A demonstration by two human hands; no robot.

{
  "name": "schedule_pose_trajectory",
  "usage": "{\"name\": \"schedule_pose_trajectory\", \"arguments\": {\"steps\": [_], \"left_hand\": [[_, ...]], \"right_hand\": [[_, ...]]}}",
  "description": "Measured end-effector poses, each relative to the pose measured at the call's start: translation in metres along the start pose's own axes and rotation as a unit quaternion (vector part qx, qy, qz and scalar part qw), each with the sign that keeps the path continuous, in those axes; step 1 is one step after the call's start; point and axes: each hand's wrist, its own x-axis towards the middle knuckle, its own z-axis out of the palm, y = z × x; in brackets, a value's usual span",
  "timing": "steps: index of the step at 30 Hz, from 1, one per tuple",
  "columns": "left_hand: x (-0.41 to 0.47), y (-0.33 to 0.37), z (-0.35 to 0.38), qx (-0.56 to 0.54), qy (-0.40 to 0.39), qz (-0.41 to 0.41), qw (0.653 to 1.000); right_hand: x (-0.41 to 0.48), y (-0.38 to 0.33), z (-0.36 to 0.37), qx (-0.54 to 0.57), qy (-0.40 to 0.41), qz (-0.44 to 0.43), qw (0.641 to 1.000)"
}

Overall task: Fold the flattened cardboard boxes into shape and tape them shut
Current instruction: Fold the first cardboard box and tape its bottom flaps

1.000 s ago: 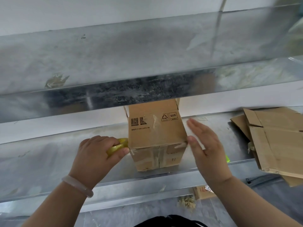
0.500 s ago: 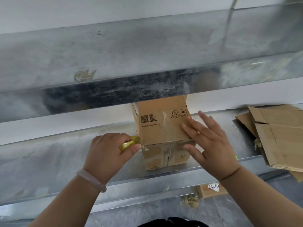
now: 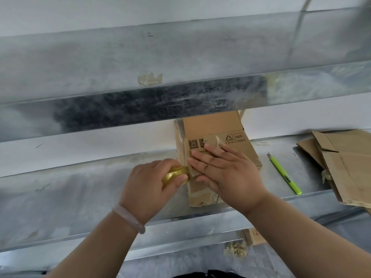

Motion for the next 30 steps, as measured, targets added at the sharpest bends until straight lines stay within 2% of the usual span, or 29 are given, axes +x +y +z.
{"name": "schedule_pose_trajectory", "arguments": {"steps": [4,11,15,18,24,30], "left_hand": [[-0.009,-0.012,-0.005,-0.083,-0.029,0.032,0.996],[-0.003,-0.017,-0.006,0.012,-0.022,0.042,0.999],[-0.001,-0.015,-0.008,0.022,-0.099,-0.008,0.995],[0.003,-0.018,-0.010,0.030,-0.117,-0.003,0.993],[-0.005,-0.034,-0.008,-0.059,-0.041,0.032,0.997],[-0.012,-0.024,0.007,-0.148,-0.013,-0.035,0.988]], "right_hand": [[-0.002,0.000,0.000,0.006,0.007,-0.005,1.000],[-0.003,0.000,-0.002,0.016,0.000,0.000,1.000],[-0.002,0.000,-0.002,0.015,-0.002,-0.003,1.000],[-0.001,0.002,-0.001,0.014,-0.004,-0.003,1.000],[-0.001,0.004,-0.001,0.017,-0.004,0.002,1.000],[-0.002,0.004,-0.002,0.016,0.001,0.001,1.000]]}}
